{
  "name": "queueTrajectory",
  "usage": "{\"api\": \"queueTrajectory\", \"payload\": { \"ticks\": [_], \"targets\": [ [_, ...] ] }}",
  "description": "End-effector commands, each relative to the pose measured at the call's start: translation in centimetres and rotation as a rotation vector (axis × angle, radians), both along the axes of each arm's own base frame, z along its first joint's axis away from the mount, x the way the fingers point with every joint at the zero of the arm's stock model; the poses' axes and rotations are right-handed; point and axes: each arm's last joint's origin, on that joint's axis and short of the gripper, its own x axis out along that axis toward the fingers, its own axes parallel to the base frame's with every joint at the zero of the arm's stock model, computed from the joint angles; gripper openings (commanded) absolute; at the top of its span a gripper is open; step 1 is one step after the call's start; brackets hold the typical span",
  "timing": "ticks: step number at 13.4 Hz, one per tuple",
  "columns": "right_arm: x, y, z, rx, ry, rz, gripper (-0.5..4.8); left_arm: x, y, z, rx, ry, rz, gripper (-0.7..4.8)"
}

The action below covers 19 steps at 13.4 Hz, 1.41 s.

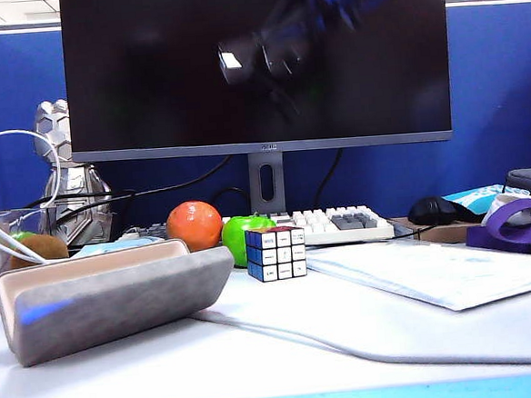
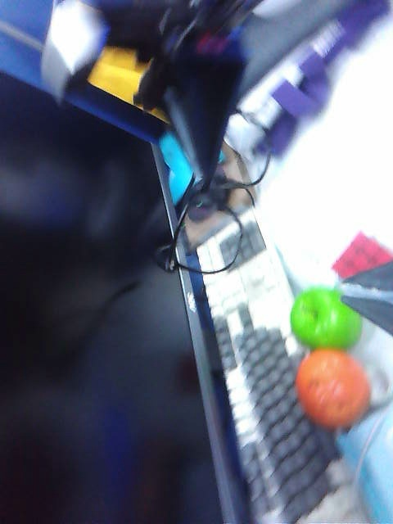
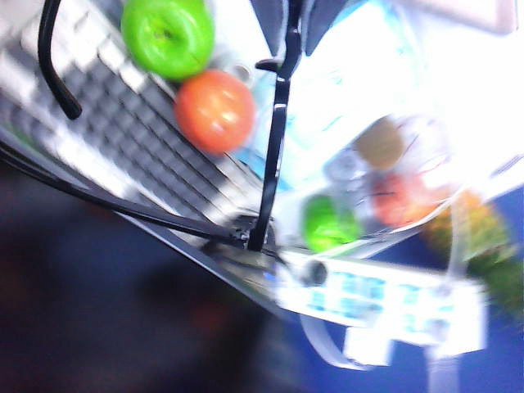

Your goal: Pick up the glasses, fold the temples of the glasses, place the glasses into the glasses case, and finally close the glasses case.

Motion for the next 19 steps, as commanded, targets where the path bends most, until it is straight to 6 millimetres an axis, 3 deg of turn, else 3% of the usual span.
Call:
{"api": "queueTrajectory", "payload": {
  "ticks": [1,4,9,15,19],
  "targets": [
    [-3.2,0.7,2.2,-0.123,-0.185,0.116,-0.06,-0.2,-0.2,0.5,-0.098,0.03,-0.06,-0.04],
    [-7.1,1.5,4.3,-0.289,-0.39,0.199,-0.06,-0.2,-0.2,0.9,-0.319,0.167,-0.032,-0.05],
    [-13.1,2.3,7.4,-0.368,-0.531,0.247,-0.06,-0.2,-0.2,2.7,-0.503,0.097,-0.075,-0.05],
    [-18.7,-0.2,13.6,0.147,-0.473,0.396,-0.06,0.0,-0.5,3.5,-0.587,0.071,-0.193,-0.05],
    [-19.7,-0.5,16.0,0.376,-0.405,0.549,-0.05,0.0,-0.8,5.2,-0.758,0.049,-0.414,-0.05]
  ]
}}
